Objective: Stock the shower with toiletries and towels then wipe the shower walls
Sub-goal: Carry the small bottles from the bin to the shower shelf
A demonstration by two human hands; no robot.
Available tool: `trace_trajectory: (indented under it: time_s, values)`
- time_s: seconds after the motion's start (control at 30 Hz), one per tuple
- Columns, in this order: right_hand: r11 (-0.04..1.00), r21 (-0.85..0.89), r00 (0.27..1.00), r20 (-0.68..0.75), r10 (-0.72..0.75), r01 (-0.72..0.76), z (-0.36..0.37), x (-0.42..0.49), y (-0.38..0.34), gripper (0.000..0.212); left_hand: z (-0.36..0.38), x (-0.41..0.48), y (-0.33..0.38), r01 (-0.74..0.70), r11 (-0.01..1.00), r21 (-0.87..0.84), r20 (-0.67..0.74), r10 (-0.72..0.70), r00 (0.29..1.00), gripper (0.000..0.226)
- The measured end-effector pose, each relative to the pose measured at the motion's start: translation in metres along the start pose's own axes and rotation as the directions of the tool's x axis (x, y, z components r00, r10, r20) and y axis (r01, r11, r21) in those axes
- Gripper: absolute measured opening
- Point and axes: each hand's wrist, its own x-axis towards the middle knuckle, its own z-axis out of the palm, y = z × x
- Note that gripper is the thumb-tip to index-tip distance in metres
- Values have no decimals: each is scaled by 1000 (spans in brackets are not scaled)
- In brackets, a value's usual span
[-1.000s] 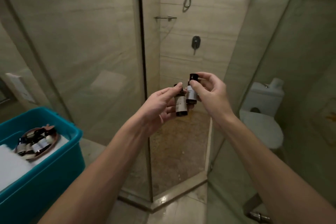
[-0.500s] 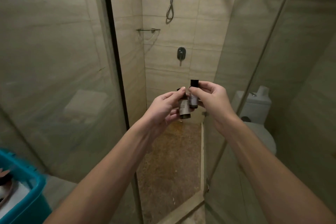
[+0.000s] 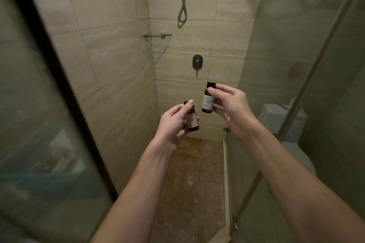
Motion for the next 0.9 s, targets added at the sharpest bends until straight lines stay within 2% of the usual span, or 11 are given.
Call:
trace_trajectory:
  time_s: [0.17,0.27,0.4,0.47,0.57,0.77,0.9]
  values:
    - [1000,14,999,44,10,-10,-8,74,9,12,20,72,6,-49,999,-23,-94,47,994,41]
    - [1000,-9,996,83,-10,11,-12,124,9,15,25,115,19,-57,998,24,-79,59,995,35]
    - [1000,12,995,98,-4,3,-7,194,6,9,22,166,39,-88,990,109,-87,98,991,43]
    - [999,23,994,104,35,-37,4,225,11,10,16,187,48,-99,986,133,-126,116,985,36]
    - [997,33,977,203,60,-69,28,265,23,15,2,214,57,-140,980,139,-188,165,968,25]
    - [992,7,935,336,116,-125,71,326,48,17,-31,271,76,-135,980,149,-266,171,949,25]
    - [990,-37,913,383,140,-136,97,381,60,19,-58,324,89,-132,977,165,-311,178,934,14]
